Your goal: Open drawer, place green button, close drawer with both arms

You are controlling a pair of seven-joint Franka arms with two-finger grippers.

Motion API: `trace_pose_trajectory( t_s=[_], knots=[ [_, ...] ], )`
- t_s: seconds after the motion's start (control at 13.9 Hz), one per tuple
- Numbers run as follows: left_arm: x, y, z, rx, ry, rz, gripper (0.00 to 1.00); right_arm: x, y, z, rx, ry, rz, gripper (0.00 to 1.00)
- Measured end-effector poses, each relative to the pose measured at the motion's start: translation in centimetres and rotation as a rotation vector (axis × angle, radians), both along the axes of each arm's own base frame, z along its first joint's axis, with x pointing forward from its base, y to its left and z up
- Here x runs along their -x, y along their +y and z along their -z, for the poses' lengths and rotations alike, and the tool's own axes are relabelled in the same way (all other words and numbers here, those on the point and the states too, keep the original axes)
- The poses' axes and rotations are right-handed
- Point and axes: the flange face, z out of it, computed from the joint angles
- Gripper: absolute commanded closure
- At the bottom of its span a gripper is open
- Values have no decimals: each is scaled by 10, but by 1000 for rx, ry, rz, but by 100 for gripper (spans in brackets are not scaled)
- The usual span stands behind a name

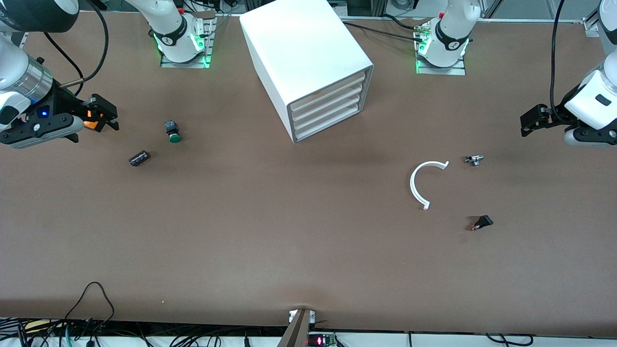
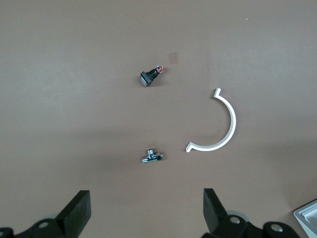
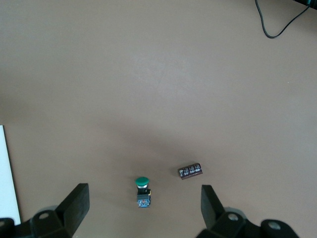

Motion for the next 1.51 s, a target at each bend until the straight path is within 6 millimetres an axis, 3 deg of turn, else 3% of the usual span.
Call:
trace_pose_trajectory(
  t_s=[0.86, 1.15, 1.51],
  knots=[
    [4, -11, 11, 6, 72, 32, 0, -1, -5, 2, 1, 9, 12, 0],
    [6, -26, 54, 134, 250, 17, 0, -1, -8, 3, 1, 9, 19, 0],
    [-3, -68, 134, 386, 469, 91, 1, 0, -10, 6, 2, 31, 32, 0]
  ],
)
